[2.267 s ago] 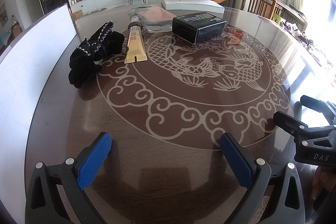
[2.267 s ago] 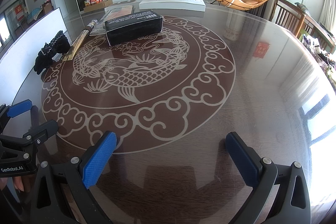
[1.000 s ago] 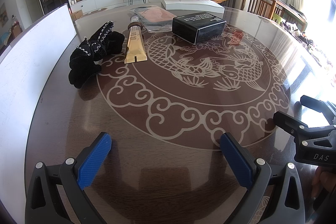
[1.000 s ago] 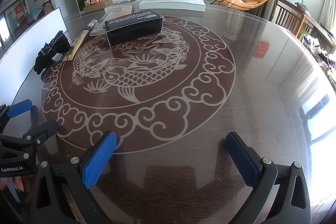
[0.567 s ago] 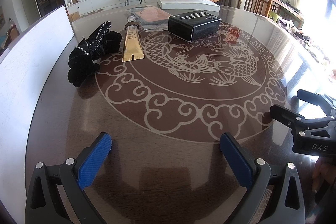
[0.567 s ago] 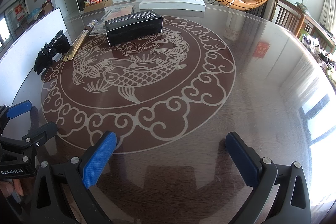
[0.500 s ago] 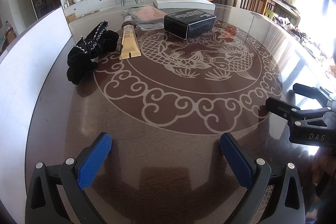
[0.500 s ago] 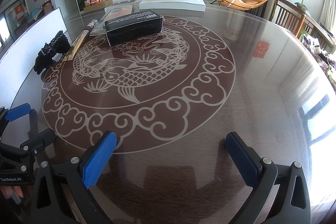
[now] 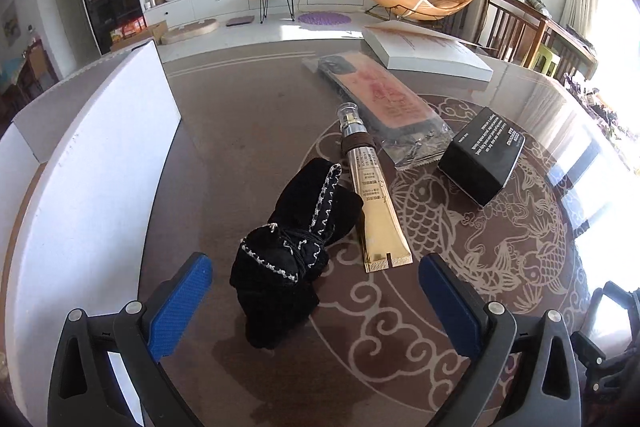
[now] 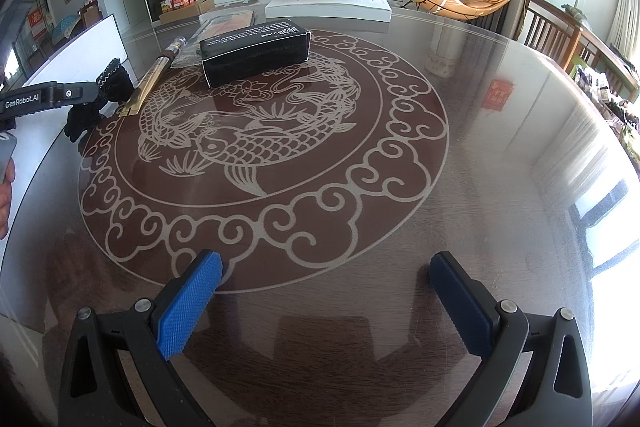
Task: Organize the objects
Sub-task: 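Close the left tool on the black knit item with white stitching, then lift the black knit item with the left tool while the right tool approaches the black soap box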
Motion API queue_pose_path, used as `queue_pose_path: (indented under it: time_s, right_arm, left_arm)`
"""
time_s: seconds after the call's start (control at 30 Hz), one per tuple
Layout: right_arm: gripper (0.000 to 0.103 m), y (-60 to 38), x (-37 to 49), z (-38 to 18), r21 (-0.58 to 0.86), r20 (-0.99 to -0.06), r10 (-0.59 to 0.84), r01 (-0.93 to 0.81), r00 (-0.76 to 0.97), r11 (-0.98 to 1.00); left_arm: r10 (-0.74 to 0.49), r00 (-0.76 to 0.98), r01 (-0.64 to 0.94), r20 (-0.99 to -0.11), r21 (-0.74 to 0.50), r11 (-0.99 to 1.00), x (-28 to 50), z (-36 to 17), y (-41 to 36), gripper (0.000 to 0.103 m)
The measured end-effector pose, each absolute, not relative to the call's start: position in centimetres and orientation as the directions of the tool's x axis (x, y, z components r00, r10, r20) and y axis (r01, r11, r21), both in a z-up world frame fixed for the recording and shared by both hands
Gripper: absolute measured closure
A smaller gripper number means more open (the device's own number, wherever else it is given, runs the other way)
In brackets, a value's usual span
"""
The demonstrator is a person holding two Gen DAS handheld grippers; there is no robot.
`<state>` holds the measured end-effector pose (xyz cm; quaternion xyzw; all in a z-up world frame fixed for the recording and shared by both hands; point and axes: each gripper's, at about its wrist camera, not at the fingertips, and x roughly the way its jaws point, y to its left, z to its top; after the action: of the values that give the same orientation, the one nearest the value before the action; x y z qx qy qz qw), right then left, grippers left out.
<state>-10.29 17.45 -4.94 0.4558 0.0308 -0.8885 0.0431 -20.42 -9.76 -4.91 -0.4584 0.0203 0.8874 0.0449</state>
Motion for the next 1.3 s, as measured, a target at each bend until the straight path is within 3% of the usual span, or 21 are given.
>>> queue_pose_path:
  time_s: [0.03,0.07,0.1,0.27,0.4,0.43,0.47,0.5,0.53,0.63,1.3]
  right_arm:
    - [0.0,17.4,-10.3,-4.9,-0.015,-0.813,-0.049,0.105,-0.581,-0.994]
    - [0.0,17.5,-10.3,-4.9,-0.015,-0.813,-0.049,0.105,-0.581,-0.994]
    - [0.0,17.5,-10.3,-5.0,-0.015,-0.813,-0.049,0.105,-0.581,-0.994]
    - [0.0,17.4,-10.3,-5.0,-0.015,-0.813,-0.048,0.104,-0.581,-0.994]
    - [0.0,17.4,-10.3,-5.0,-0.015,-0.813,-0.048,0.104,-0.581,-0.994]
    - [0.0,17.4,-10.3,-5.0,-0.015,-0.813,-0.048,0.104,-0.581,-0.994]
    - [0.0,17.4,-10.3,-5.0,-0.015,-0.813,-0.048,0.104,-0.581,-0.994]
    - [0.0,17.5,-10.3,-5.0,-0.015,-0.813,-0.048,0.104,-0.581,-0.994]
    - [0.0,17.4,-10.3,-5.0,-0.015,-0.813,-0.048,0.104,-0.581,-0.994]
    - [0.0,17.4,-10.3,-5.0,-0.015,-0.813,-0.048,0.104,-0.581,-0.994]
    - [0.0,17.4,-10.4,-5.0,-0.016,-0.813,-0.048,0.104,-0.581,-0.994]
  left_arm:
    - [0.063,-0.571,-0.101,-0.818,-0.006,-0.995,-20.9,-5.6,-9.8,0.011]
    - [0.057,-0.569,-0.096,-0.82,-0.003,-0.995,-21.0,-6.2,-9.9,0.044]
    - [0.034,-0.566,-0.08,-0.824,0.014,-0.997,-20.9,-6.6,-9.9,0.062]
    - [0.049,-0.587,-0.045,-0.808,-0.028,-0.999,-14.9,-6.6,-9.4,0.065]
    - [0.053,-0.59,-0.031,-0.806,-0.043,-0.999,-8.1,-6.7,-8.2,0.057]
    - [0.053,-0.592,-0.027,-0.804,-0.045,-0.999,-7.3,-6.9,-8.0,0.044]
    - [0.052,-0.595,-0.03,-0.802,-0.043,-0.999,-6.9,-7.1,-7.8,0.024]
    - [0.04,-0.602,-0.031,-0.797,-0.027,-0.999,-6.8,-7.4,-7.7,0.014]
    - [0.017,-0.603,-0.027,-0.798,0.0,-1.0,-7.0,-7.6,-7.6,0.007]
    - [0.031,-0.566,-0.041,-0.824,-0.01,-0.999,-8.4,-8.1,-8.0,0.0]
    - [0.03,-0.567,-0.045,-0.823,-0.006,-0.999,-8.6,-8.1,-7.8,0.0]
